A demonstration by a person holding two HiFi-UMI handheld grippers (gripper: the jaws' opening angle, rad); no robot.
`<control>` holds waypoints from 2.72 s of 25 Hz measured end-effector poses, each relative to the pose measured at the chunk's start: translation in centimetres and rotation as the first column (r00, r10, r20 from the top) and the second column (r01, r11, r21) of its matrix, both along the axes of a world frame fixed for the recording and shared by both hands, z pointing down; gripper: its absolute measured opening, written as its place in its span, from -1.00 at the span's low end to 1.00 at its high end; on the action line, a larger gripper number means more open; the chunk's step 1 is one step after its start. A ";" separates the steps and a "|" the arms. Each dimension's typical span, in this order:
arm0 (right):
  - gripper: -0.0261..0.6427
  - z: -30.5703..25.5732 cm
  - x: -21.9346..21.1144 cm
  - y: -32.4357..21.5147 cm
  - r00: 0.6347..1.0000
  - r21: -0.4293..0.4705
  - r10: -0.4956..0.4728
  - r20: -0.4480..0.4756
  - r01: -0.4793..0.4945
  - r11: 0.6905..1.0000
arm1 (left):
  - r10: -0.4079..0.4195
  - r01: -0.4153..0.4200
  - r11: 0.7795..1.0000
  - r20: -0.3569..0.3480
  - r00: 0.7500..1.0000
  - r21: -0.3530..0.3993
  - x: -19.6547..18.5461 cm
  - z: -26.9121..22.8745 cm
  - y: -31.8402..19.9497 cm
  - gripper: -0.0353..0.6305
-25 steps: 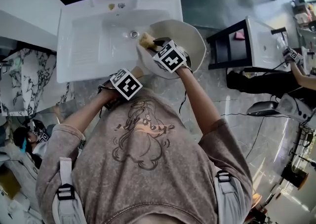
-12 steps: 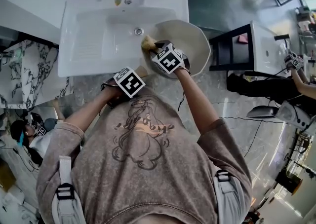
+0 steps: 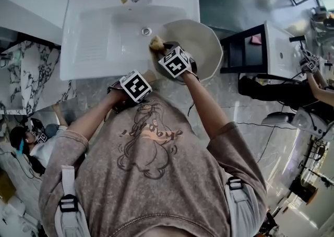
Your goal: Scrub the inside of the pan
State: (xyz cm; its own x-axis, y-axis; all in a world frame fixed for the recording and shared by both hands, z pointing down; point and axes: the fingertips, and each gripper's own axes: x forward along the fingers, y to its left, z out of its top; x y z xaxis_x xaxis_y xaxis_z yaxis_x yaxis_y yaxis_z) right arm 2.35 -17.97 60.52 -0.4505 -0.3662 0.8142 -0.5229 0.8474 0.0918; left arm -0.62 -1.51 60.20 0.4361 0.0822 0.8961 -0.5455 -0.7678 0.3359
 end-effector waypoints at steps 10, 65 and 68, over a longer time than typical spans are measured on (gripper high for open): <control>-0.49 1.1 0.7 -1.7 0.996 0.037 0.026 -0.080 -0.023 0.999 | 0.014 -0.014 1.000 -0.005 1.000 -0.023 0.1 -0.3 0.5 -0.63; -0.49 -1.3 13.4 -9.6 0.874 0.117 0.034 -0.484 0.026 0.993 | -0.039 0.035 0.997 -0.052 0.998 -0.071 0.6 -0.5 1.3 -0.61; -0.49 -1.8 13.9 -9.5 0.875 0.088 0.032 -0.484 0.012 0.996 | -0.043 0.039 0.997 -0.052 0.998 -0.073 0.6 -0.5 1.2 -0.61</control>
